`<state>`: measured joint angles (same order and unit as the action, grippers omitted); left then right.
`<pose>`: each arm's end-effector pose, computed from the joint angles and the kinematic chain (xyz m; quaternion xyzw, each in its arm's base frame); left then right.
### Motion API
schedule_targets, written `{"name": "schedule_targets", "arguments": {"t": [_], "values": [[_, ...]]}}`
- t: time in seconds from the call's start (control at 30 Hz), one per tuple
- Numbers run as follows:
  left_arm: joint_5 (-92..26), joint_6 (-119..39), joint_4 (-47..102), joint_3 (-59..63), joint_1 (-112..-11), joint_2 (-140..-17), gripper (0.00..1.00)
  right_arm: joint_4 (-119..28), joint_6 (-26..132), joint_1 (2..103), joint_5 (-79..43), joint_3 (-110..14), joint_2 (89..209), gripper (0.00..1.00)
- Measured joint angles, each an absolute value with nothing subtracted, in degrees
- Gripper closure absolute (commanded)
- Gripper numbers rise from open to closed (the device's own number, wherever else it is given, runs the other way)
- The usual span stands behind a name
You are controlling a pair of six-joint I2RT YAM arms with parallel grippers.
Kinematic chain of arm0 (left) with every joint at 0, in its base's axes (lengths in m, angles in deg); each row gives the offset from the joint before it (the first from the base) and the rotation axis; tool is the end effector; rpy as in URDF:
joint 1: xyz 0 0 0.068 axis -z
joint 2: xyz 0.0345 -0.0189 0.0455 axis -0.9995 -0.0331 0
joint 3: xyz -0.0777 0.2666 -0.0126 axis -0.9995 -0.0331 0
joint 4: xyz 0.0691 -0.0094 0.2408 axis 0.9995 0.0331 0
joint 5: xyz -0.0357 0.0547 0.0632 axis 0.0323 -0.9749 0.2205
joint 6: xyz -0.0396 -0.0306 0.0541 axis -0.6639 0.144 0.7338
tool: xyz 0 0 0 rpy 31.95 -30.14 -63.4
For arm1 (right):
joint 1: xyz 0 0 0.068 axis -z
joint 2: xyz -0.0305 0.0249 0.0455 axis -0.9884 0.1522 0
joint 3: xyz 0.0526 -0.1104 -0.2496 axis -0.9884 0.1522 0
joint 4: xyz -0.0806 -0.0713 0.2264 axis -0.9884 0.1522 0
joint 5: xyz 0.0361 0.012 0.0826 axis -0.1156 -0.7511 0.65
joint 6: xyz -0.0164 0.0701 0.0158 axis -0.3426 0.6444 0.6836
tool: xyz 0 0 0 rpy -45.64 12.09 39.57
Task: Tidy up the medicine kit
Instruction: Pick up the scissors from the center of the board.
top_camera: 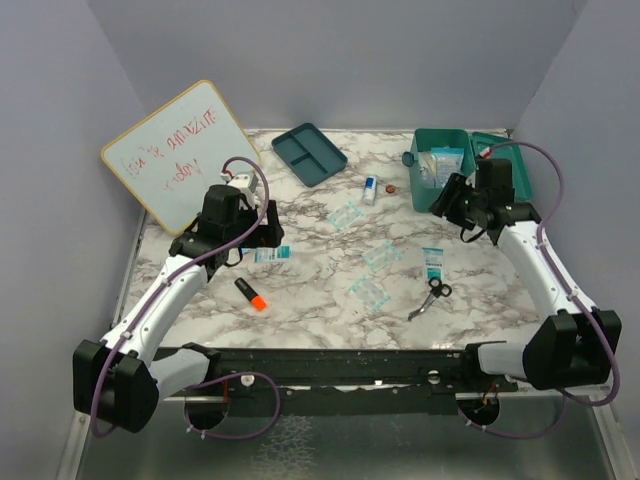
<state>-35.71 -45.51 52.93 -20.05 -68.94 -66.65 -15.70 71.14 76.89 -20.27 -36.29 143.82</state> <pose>0.2352 -0.0881 0.2766 0.0399 0.8928 -0.1786 0.4115 0.2937 0.0285 0.2942 0.1432 0.9027 0.1451 0.3789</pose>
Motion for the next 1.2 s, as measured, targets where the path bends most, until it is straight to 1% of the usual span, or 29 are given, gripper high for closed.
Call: {"name": "schedule_targets", "arguments": {"t": [0.17,0.47,0.57,0.77,1.03,1.2], "values": [[-35.7,-45.5,52.9,-20.1,-68.9,-66.4,0.01,-14.1,75.9,76.9,-20.6,-28.5,139.5,0.45],[-35.7,-45.6,52.9,-20.1,-68.9,-66.2,0.01,-8.6,86.3,76.9,-23.8,-22.8,139.6,0.49],[-35.7,-45.6,52.9,-20.1,-68.9,-66.0,0.01,-5.3,90.3,76.9,-25.9,-21.6,139.6,0.53],[-35.7,-45.6,52.9,-20.1,-68.9,-65.8,0.01,-1.2,95.7,76.9,-29.4,-21.1,139.6,0.57],[-35.7,-45.6,52.9,-20.1,-68.9,-65.7,0.01,0.0,98.0,76.9,-31.3,-18.8,142.8,0.68],[-35.7,-45.6,52.9,-20.1,-68.9,-65.5,0.01,-0.5,98.1,76.9,-31.3,-17.0,145.2,0.7]]}}
